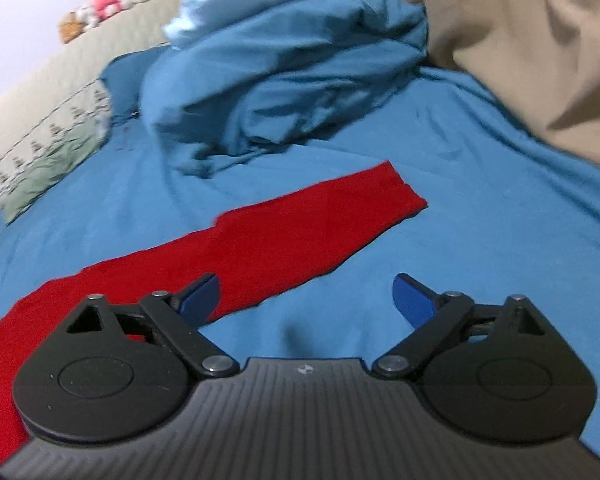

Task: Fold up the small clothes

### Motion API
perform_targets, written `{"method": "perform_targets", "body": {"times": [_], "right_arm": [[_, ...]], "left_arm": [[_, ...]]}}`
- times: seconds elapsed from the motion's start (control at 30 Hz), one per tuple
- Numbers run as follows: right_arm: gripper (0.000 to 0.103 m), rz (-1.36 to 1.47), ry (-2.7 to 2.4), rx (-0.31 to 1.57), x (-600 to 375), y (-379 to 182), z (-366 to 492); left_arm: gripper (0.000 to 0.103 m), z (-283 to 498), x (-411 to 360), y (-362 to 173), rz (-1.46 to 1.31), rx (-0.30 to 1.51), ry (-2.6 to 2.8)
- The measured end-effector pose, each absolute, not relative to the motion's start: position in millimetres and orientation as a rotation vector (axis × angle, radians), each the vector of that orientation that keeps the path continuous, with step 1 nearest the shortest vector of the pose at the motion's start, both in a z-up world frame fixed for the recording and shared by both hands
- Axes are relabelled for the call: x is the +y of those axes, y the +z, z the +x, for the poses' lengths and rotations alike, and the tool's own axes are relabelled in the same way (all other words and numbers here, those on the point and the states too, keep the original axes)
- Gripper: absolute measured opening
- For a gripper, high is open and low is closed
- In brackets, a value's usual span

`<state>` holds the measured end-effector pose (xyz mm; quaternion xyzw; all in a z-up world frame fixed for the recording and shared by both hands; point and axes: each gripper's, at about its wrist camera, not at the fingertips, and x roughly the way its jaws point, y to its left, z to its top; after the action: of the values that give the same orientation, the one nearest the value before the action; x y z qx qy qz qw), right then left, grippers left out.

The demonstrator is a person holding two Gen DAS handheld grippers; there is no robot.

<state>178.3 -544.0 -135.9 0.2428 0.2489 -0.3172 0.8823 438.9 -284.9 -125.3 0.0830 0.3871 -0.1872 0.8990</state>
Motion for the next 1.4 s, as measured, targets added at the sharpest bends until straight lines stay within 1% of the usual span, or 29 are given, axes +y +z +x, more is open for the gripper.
{"method": "perform_targets", "body": {"times": [0.03,0.1,0.23,0.27,0.3,0.33,0.37,0.43,0.47,0.57,0.7,0.83,0.97,1.07,1.17,1.27,1.3,1.33,1.37,1.4], "right_arm": [[0.096,0.509,-0.682,0.523,-552.7,-147.3,188.4],[0.080,0.515,-0.719,0.532,-569.6,-166.8,207.4],[0.064,0.560,-0.798,0.493,-592.9,-187.5,224.9],[0.055,0.554,-0.814,0.491,-595.3,-188.1,227.5],[0.048,0.538,-0.831,0.505,-597.6,-188.7,232.0],[0.044,0.525,-0.843,0.522,-600.0,-188.8,236.3],[0.036,0.516,-0.858,0.539,-602.0,-188.2,240.2],[0.028,0.504,-0.869,0.579,-604.8,-184.0,247.6],[0.021,0.499,-0.869,0.597,-606.1,-180.6,250.9],[0.020,0.489,-0.850,0.639,-604.0,-161.8,262.3],[0.020,0.428,-0.717,0.586,-569.3,-105.6,285.3],[0.020,0.358,-0.468,0.527,-496.4,-45.2,329.5],[0.020,0.333,-0.166,0.512,-401.9,-20.9,386.9],[0.020,0.333,0.022,0.552,-326.5,-44.3,429.2],[0.019,0.332,0.111,0.654,-261.0,-98.1,461.2],[0.020,0.286,0.153,0.787,-217.0,-154.5,476.5],[0.023,0.266,0.165,0.821,-207.8,-169.1,477.0],[0.023,0.246,0.173,0.843,-203.6,-178.1,475.4],[0.027,0.220,0.172,0.844,-199.9,-182.8,470.8],[0.037,0.201,0.181,0.834,-198.7,-183.1,465.1]], "left_arm": [[0.103,448.0,-290.7,-137.2,0.181,0.810,-0.394],[0.103,465.5,-303.3,-162.4,0.190,0.829,-0.406],[0.103,484.2,-311.0,-192.6,0.197,0.871,-0.407],[0.103,490.6,-313.2,-198.3,0.187,0.885,-0.404],[0.103,494.1,-315.2,-201.2,0.177,0.896,-0.400],[0.103,497.7,-314.7,-204.1,0.169,0.902,-0.397],[0.103,499.1,-314.9,-204.6,0.169,0.901,-0.396],[0.103,499.4,-314.9,-203.1,0.173,0.902,-0.398],[0.103,499.1,-313.1,-200.8,0.167,0.908,-0.406],[0.103,496.9,-299.6,-186.0,0.136,0.932,-0.407],[0.103,493.6,-259.2,-141.9,0.096,0.869,-0.374],[0.103,495.4,-200.8,-93.2,0.064,0.831,-0.325],[0.103,492.7,-141.5,-64.5,0.080,0.800,-0.242],[0.103,490.5,-95.1,-62.0,0.076,0.796,-0.175],[0.103,488.3,-53.2,-77.6,0.053,0.827,-0.129],[0.103,486.2,-27.7,-100.4,0.004,0.880,-0.128],[0.103,484.6,-20.7,-106.4,-0.010,0.890,-0.130],[0.103,481.8,-16.0,-114.4,-0.020,0.902,-0.138],[0.103,480.6,-13.4,-117.9,-0.024,0.910,-0.148],[0.103,481.9,-13.4,-120.3,-0.026,0.918,-0.162]]}}
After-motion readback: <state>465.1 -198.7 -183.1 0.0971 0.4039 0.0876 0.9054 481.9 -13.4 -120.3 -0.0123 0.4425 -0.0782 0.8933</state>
